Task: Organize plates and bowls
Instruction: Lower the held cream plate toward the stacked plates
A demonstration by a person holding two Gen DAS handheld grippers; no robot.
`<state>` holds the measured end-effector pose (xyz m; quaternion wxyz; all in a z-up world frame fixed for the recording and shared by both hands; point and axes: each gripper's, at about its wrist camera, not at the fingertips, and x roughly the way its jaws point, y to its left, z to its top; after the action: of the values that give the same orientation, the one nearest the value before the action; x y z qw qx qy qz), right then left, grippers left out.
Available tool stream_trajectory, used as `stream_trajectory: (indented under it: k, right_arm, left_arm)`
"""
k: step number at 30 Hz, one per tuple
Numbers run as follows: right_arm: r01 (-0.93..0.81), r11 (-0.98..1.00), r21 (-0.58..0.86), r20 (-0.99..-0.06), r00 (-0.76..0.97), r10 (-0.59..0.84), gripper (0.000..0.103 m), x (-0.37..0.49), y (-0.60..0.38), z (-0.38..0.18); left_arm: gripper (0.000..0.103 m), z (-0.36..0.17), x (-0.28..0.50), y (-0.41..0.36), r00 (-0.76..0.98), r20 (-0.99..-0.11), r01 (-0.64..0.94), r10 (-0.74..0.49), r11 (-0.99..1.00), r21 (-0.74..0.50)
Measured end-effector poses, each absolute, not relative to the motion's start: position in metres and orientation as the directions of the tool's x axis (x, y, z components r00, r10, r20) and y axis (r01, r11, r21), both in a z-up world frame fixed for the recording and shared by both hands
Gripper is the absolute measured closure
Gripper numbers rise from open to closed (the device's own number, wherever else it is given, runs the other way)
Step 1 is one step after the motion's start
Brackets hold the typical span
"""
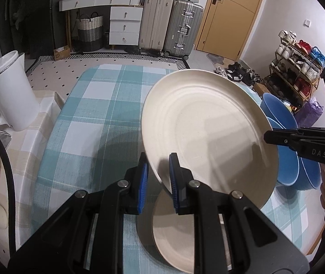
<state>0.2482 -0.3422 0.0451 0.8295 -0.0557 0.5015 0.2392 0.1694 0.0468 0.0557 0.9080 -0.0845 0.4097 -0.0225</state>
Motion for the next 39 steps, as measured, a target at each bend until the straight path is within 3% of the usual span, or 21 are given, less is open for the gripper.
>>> stream_trajectory:
  k: [39]
  right_arm:
    - [-0.456,0.866,0.204,-0.837,0.378,0.396,0.087,0.138,-0.366,0.001]
  left_arm:
    - [0.087,0.014,0.092,0.028,0.625,-0.774,0.036,-0.101,0.994,-0.101]
